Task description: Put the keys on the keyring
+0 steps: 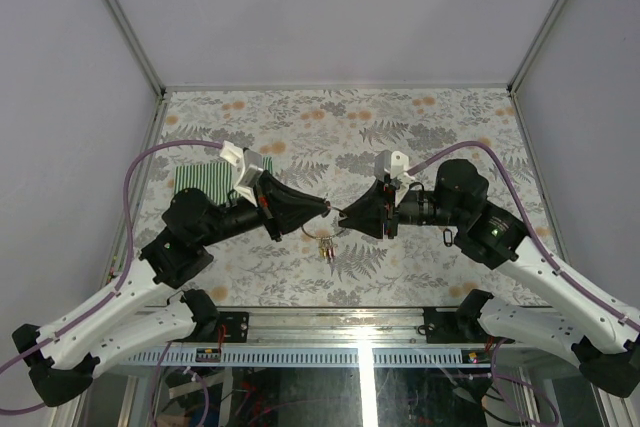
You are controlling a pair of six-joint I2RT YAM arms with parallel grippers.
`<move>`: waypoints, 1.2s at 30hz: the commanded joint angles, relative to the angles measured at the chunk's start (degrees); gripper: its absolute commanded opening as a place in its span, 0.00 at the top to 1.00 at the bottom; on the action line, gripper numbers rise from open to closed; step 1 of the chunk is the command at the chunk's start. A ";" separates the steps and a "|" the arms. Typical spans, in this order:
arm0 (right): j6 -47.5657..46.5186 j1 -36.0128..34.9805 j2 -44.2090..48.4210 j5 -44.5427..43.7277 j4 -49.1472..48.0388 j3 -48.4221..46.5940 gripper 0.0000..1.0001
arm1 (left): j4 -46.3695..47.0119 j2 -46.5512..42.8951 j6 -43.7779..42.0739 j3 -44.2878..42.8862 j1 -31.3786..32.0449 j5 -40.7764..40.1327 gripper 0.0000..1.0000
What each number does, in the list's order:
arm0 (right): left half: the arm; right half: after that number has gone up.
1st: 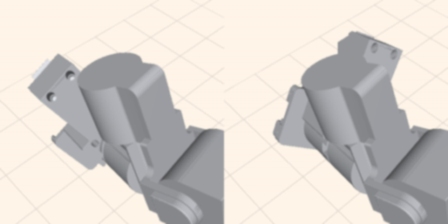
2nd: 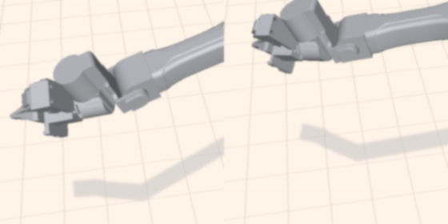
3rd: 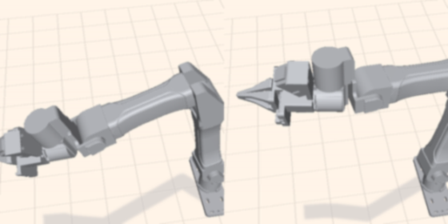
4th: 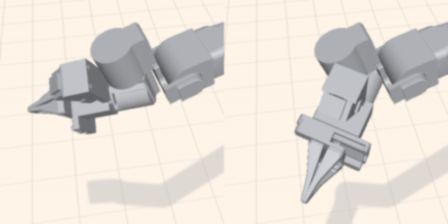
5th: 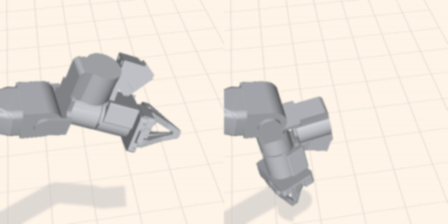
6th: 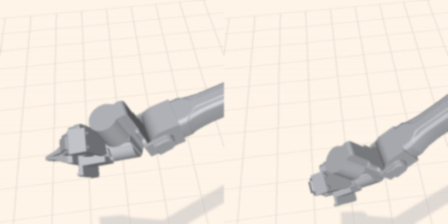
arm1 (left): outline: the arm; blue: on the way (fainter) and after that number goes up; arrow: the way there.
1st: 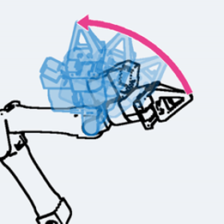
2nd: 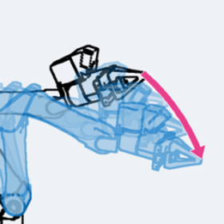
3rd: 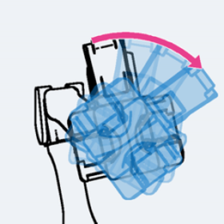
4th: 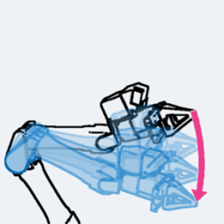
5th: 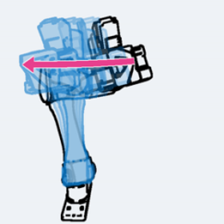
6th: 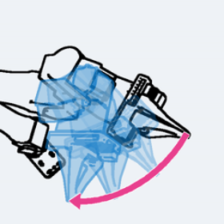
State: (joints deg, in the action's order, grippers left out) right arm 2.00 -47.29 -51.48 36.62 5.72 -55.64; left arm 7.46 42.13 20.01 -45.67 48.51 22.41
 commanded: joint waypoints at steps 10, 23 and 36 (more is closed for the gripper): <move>3.57 -0.09 -0.85 4.16 -6.05 -1.58 0.85 | 5.65 0.10 0.88 0.63 0.25 0.27 1.00; 1.12 -0.07 -0.74 1.85 0.50 -6.23 1.00 | 6.61 -1.31 1.97 2.73 0.20 -4.78 0.85; 0.71 -0.09 0.27 -0.63 1.81 -6.55 1.00 | 4.32 -1.52 1.39 2.55 0.20 -7.77 0.73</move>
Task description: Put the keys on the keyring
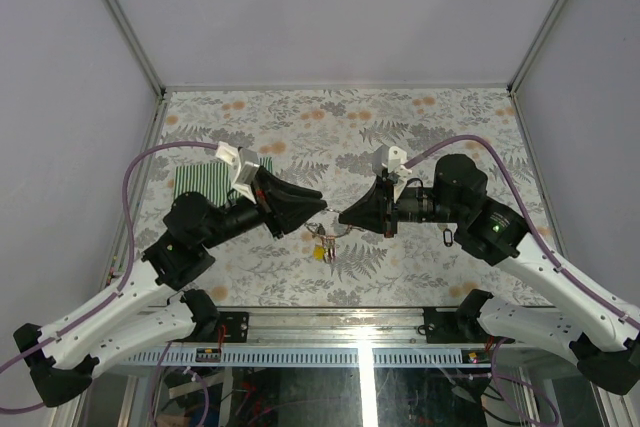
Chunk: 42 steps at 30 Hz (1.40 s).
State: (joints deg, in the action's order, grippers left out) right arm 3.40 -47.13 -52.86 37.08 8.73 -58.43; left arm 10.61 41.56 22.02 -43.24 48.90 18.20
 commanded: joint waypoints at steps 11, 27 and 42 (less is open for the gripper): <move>-4.11 -0.24 1.78 -9.33 8.28 -7.70 1.00 | -6.28 -4.38 -5.59 -1.61 -0.21 -9.84 0.59; -4.24 -0.21 -0.05 -9.93 7.93 -6.69 1.00 | -20.35 1.80 -17.88 -10.49 -0.15 -3.17 0.49; -0.34 -0.24 -7.90 -19.51 9.46 -0.44 1.00 | -24.17 10.73 -11.30 -11.93 -16.37 -9.99 0.26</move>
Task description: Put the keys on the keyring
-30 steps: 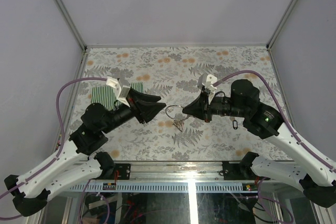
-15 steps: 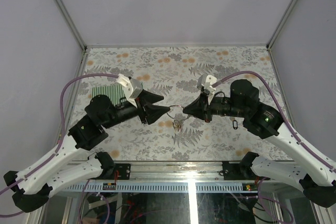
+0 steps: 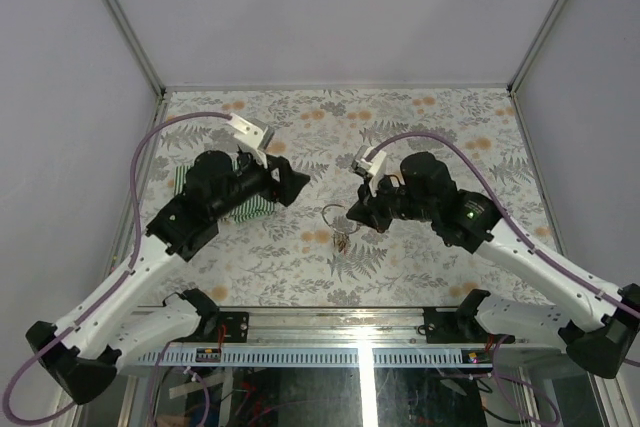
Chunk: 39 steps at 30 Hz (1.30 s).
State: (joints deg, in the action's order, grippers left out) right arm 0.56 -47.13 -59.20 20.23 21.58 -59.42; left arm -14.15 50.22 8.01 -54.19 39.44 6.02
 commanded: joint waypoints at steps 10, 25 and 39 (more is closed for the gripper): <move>7.64 -0.24 -11.87 9.47 -16.45 3.12 1.00 | 1.54 3.80 4.98 3.87 -19.97 1.49 0.05; 8.85 3.89 -38.18 -0.66 -16.05 -10.81 0.98 | -5.97 -1.50 5.74 6.35 -21.40 -3.63 0.00; 16.41 14.23 -40.41 -8.02 -22.24 -10.73 0.33 | -9.78 -1.51 5.79 5.89 -21.38 -2.72 0.00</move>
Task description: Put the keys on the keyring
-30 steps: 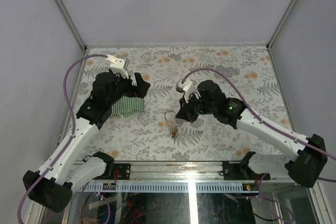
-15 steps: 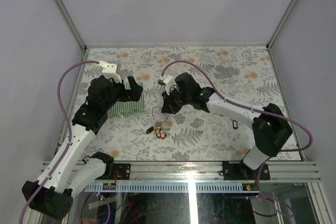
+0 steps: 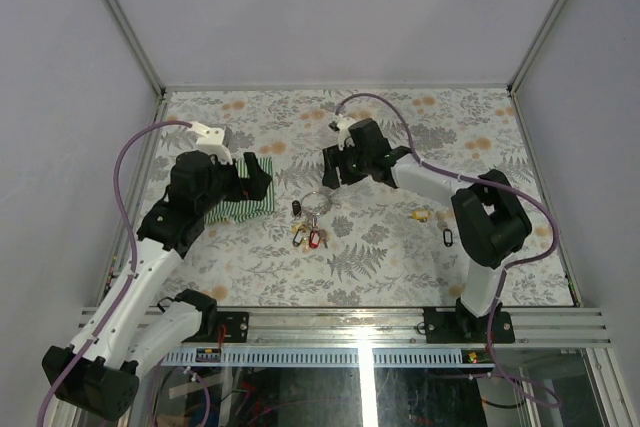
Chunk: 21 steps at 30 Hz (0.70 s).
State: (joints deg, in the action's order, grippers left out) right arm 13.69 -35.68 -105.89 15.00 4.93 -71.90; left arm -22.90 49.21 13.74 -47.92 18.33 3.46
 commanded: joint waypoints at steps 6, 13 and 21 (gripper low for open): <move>2.01 4.04 19.21 -15.00 1.44 5.57 0.11 | -1.69 0.20 0.41 -1.01 -0.26 -0.46 0.00; -3.54 4.04 32.80 -20.77 18.31 6.37 0.01 | -6.07 2.60 3.13 -4.22 -0.29 -5.72 0.00; -1.67 4.04 57.20 -24.07 21.78 14.14 0.01 | -15.61 2.26 9.91 -7.78 -0.29 -14.59 0.00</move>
State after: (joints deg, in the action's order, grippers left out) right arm 11.25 -31.40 -56.84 -4.56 23.88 -59.13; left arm -32.84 52.53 19.22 -52.53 18.33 -4.69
